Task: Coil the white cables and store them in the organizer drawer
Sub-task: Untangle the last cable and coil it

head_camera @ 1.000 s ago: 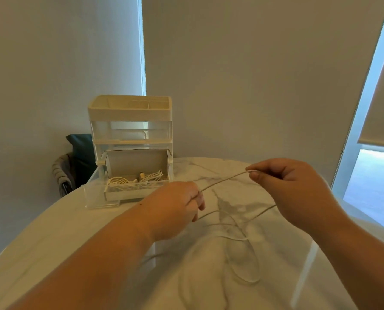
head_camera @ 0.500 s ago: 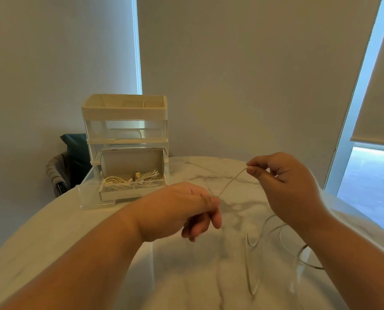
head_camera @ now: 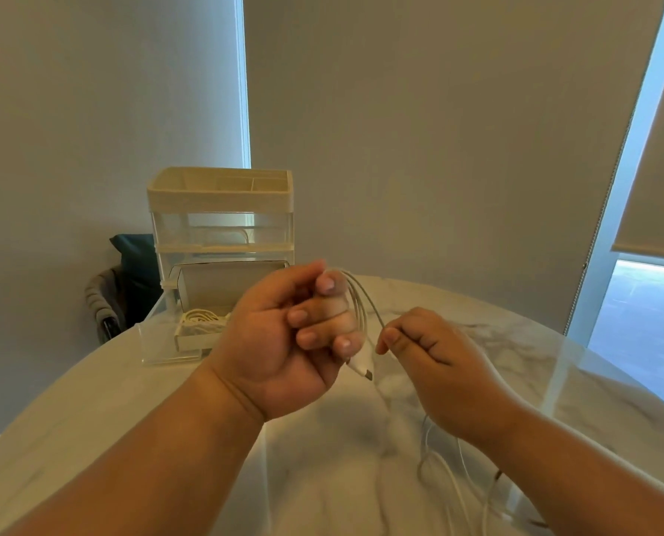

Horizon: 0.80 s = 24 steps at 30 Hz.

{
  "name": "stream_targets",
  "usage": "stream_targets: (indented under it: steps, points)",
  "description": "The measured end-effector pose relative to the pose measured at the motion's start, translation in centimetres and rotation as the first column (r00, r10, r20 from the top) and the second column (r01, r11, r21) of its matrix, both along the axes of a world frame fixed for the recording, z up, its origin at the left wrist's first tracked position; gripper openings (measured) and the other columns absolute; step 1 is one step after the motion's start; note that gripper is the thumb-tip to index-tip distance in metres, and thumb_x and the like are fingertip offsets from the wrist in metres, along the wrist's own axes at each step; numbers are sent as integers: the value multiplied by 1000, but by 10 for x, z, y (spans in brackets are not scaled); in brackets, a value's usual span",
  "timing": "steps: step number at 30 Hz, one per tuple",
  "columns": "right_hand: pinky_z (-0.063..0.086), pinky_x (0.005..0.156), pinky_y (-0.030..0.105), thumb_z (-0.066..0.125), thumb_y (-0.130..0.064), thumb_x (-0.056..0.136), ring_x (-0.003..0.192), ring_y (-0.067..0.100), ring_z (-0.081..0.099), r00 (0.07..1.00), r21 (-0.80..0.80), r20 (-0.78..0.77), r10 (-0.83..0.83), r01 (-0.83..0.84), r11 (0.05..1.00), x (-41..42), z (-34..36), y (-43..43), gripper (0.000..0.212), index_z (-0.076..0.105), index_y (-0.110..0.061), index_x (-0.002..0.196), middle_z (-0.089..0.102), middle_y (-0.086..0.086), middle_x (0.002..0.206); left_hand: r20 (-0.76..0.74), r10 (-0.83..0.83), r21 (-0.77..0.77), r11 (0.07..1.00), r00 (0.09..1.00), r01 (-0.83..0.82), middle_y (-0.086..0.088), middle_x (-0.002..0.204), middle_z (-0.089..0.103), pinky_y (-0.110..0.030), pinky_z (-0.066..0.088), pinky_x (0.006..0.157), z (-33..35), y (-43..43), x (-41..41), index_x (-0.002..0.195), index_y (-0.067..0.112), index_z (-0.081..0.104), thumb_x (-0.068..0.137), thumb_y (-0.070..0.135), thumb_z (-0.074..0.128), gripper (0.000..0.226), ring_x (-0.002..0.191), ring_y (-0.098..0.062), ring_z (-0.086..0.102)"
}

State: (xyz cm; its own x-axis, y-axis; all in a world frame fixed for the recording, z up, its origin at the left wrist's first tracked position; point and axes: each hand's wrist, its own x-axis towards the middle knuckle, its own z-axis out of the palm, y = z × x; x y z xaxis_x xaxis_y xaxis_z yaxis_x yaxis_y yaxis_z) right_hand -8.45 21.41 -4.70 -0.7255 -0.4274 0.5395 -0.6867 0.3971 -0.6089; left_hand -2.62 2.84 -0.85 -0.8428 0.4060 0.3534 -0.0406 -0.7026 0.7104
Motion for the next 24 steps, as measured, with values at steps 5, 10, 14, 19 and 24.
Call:
stream_targets:
  steps: [5,10,14,19,24]
  points:
    - [38,58,20,52,-23,101,55,5,45,982,-258,120,143,-108,960,12,0,-8,19,68,-28,92,53,-14,59,44,91,143,985,995,-97,6,55,56,-26,55,62,8,2,2,84,6,70,94,21,53,25,48,-8,55]
    - [45,61,33,54,-20,101,58,12,51,946,-190,207,250,-212,959,20,-8,-19,19,67,-34,103,59,-3,63,150,299,204,923,942,-326,-2,70,71,-29,61,61,11,13,5,84,3,76,88,23,51,32,57,-12,70]
    - [51,65,28,56,-18,100,62,9,56,928,-149,277,249,-214,965,24,-7,-19,22,71,-35,102,62,-6,67,137,330,159,923,934,-349,-4,74,73,-27,60,60,12,11,6,82,3,76,87,23,52,32,59,-11,71]
    - [50,66,22,56,-20,100,66,5,58,931,-58,316,183,-173,983,20,-3,-15,23,74,-34,97,65,-8,69,105,185,147,969,977,-200,9,54,52,-15,47,52,7,0,3,80,10,67,99,26,49,31,41,-3,46]
    - [49,65,20,51,-23,102,66,5,58,957,-25,277,87,-83,996,14,1,-9,22,70,-35,98,69,-7,74,106,166,144,973,980,-180,9,46,37,-18,39,48,7,-5,2,70,16,58,95,28,49,30,38,-6,35]
